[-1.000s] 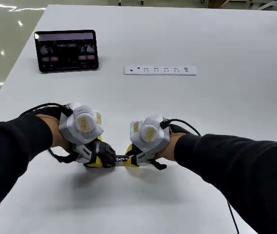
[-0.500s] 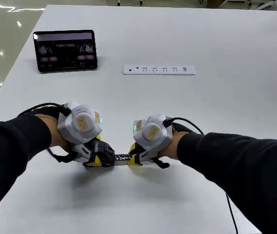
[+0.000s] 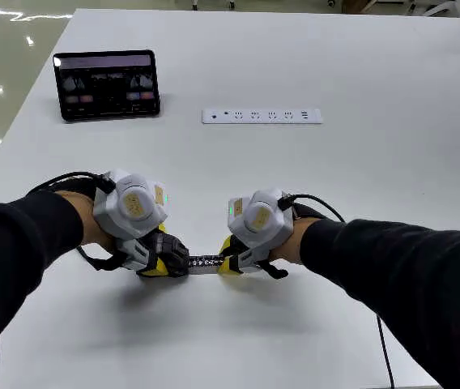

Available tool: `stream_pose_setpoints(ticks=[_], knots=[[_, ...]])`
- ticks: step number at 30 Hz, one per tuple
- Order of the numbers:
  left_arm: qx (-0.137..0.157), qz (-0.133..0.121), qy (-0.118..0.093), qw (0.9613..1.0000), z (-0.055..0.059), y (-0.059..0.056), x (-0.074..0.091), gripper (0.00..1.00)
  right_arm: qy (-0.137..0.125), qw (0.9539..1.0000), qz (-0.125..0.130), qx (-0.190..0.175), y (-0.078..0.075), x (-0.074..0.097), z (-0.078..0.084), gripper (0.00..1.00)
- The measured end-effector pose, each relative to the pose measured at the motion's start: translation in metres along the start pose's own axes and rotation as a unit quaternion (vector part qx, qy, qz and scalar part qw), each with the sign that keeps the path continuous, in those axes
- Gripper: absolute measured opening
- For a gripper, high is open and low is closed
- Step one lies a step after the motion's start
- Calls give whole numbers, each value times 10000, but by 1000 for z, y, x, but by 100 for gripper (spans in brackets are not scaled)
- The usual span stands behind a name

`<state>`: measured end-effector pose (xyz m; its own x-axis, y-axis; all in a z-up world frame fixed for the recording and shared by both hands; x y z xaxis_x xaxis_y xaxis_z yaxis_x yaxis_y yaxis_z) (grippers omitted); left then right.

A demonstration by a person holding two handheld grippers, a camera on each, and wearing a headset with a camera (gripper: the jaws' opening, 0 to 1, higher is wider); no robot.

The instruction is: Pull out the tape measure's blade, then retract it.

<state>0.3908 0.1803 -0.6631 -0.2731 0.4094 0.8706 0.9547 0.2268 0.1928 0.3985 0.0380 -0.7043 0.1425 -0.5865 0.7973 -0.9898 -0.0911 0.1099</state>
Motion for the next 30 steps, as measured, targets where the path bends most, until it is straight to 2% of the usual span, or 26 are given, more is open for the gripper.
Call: stream_pose_setpoints(ticks=[30], knots=[[9, -57, 15, 10000, 0, 0, 0, 32, 99, 9999, 65, -103, 1, 17, 20, 9]])
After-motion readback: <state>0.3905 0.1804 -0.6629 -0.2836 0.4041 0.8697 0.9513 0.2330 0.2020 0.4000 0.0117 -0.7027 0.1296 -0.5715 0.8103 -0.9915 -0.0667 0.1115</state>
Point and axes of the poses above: the centre of the closed fingertips' face, and the gripper's own axes: x roughly backward along the fingers, y roughly to its left, z roughly out of its underside, the point moved 7 cm from there along x, roughly backward along the fingers, and after that the axes turned 9 degrees about -z, right-handed, at the moved point
